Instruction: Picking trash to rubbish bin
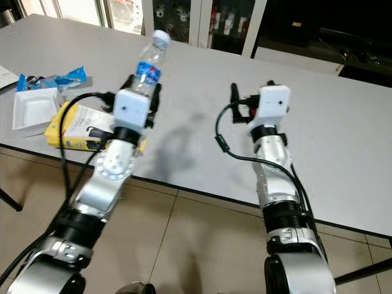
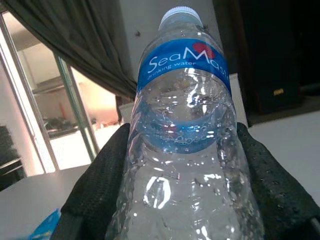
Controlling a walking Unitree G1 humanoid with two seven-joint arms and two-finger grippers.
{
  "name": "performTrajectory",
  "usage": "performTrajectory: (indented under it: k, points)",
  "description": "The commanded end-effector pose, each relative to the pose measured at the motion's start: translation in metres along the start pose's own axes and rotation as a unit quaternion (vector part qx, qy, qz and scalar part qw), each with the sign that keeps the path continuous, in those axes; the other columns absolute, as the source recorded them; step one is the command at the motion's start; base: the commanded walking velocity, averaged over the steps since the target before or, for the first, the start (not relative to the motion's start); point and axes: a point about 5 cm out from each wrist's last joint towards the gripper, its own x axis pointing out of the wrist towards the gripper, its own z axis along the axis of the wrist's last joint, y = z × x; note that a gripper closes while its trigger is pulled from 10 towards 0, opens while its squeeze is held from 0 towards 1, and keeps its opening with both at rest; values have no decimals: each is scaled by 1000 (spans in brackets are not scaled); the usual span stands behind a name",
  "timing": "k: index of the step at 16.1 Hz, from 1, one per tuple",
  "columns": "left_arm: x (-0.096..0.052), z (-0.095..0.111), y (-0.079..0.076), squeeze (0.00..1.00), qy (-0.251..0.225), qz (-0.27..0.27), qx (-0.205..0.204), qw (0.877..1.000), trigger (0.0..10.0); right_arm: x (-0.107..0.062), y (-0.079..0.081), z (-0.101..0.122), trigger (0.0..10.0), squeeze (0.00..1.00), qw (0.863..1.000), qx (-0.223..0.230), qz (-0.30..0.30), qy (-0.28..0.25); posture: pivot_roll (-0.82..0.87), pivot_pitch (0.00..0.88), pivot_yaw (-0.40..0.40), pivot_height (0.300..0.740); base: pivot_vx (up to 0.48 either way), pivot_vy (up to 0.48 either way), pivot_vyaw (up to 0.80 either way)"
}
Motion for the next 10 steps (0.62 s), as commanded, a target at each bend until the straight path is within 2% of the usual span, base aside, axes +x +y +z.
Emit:
performTrajectory:
  k: [1,4,6,10]
  points:
    - [-1,-5,3,0,14,-7,14,1000,10000,-5,-5,-3,10000,0,1000,5,-15,0,-29,6,-90,740,0,0,0]
    - [1,-8,16,0,22,3,29,999,10000,-13,-7,-11,10000,0,999,10,-29,10,-23,0,-90,740,0,0,0]
    - [1,-10,18,0,29,6,29,999,10000,-16,-9,-14,10000,0,999,13,-36,15,-24,0,-88,740,0,0,0]
    - [-1,-9,6,0,29,-8,0,1000,10000,-17,-5,-16,10000,0,999,18,-41,20,-24,0,-82,740,0,0,0]
